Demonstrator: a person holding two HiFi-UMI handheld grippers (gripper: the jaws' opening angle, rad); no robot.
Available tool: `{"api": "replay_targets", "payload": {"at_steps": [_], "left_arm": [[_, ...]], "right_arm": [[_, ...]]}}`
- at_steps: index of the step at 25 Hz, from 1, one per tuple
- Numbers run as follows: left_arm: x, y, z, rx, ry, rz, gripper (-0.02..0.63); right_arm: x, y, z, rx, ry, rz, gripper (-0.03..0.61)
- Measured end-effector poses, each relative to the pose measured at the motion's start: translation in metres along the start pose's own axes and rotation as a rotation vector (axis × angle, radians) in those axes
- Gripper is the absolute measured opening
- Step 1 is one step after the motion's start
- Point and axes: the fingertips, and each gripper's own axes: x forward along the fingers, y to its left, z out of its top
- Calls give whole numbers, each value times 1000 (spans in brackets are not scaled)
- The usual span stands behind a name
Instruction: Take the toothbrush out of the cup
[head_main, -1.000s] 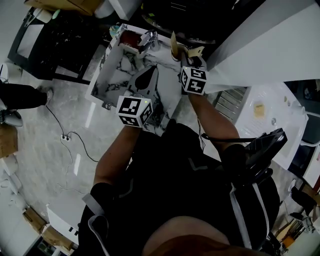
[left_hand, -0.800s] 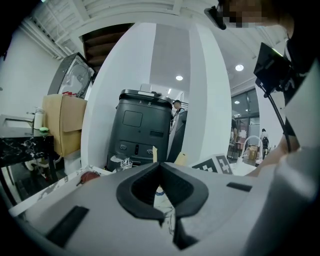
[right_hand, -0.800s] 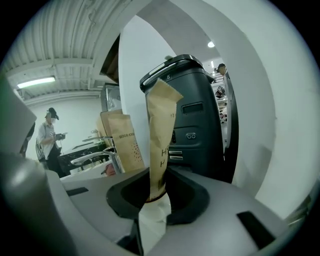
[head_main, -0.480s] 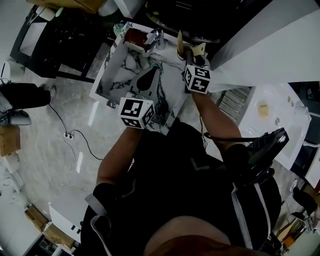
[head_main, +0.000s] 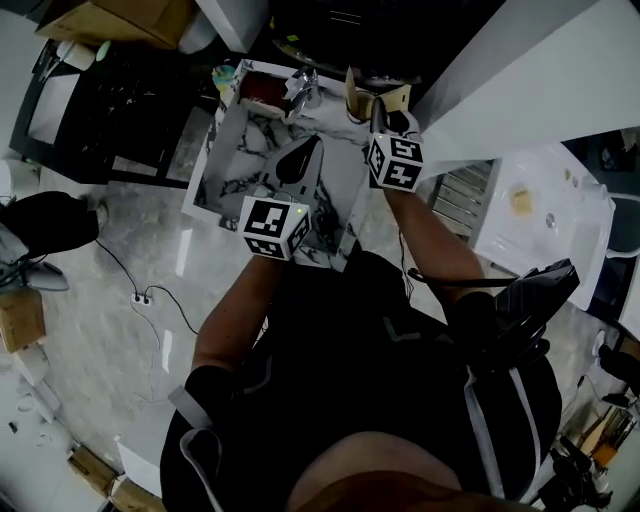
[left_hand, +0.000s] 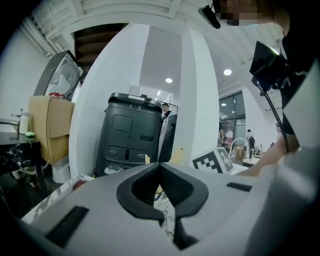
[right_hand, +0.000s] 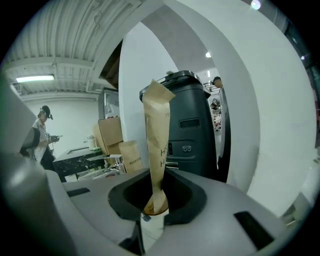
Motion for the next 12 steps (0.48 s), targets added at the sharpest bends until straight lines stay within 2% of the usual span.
{"api": "replay_targets", "payload": {"at_steps": [2,6,12], "left_arm": [[0,0,7,0,-11,-28,6],[-2,-7,16,80,-13,-99,6],[-2,2,32,3,-47,-126,6]], "right_arm": [[-9,-1,13,16,-19,-22,58],[-32,8,37,43,-56,-44,58],[-69,26,64,23,-84,-53,58]]}}
